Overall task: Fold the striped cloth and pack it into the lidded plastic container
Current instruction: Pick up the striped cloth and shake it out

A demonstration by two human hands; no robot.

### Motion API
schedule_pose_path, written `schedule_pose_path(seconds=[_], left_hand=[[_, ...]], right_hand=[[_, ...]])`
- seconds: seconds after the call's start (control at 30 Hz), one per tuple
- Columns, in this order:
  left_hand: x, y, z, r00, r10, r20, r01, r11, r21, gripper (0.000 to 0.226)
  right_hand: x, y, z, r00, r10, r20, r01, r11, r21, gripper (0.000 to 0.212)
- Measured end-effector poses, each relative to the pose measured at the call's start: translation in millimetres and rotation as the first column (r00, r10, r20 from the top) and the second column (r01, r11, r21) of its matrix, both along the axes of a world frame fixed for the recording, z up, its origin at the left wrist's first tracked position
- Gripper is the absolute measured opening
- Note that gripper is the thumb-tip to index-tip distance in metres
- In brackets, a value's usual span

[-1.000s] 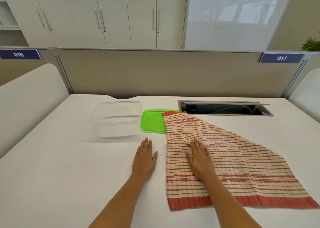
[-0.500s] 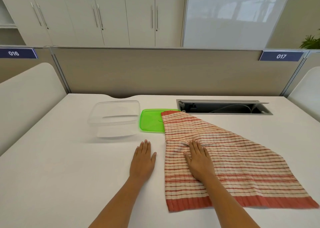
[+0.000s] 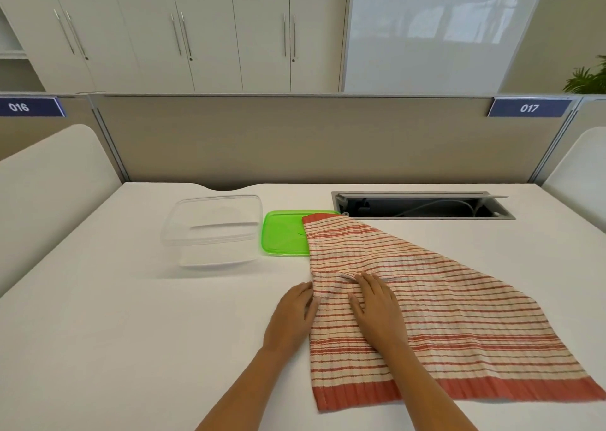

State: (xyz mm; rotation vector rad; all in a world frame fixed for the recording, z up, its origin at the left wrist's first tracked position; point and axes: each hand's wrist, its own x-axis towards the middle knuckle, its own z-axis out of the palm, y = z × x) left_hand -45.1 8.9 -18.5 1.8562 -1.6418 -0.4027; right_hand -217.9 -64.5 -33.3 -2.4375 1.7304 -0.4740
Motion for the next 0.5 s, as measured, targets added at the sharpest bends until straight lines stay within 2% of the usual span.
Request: schedule_pose_path(seconds=[0.1, 0.3, 0.4, 0.5], left_hand=[[-9.8, -1.5, 3.5, 0.993, 0.031, -0.116, -0.035, 0.999, -0.028, 0.039], [-14.9, -4.6, 7.2, 0.963, 0.136, -0.234, -0.152, 0.987, -0.052, 0.029], [-18.6, -3.4, 11.2, 0.921, 0.169, -0.350, -0.195, 0.980, -0.041, 0.029], [-27.9, 0.6, 17.6, 0.842, 0.170, -0.512, -0.225, 0.973, -0.047, 0.031]], right_hand=[[0.3, 0.4, 0.6, 0.998, -0.012, 0.054, 0.014, 0.999, -0.048, 0.046], [0.7, 5.1, 8.0, 0.982, 0.075, 0.173, -0.044, 0.983, -0.176, 0.028], [-0.4, 13.2, 15.2, 0.938, 0.096, 0.334, -0.056, 0.991, -0.125, 0.025], [2.5, 29.4, 25.6, 0.876, 0.078, 0.476, -0.077, 0.997, -0.022, 0.030]])
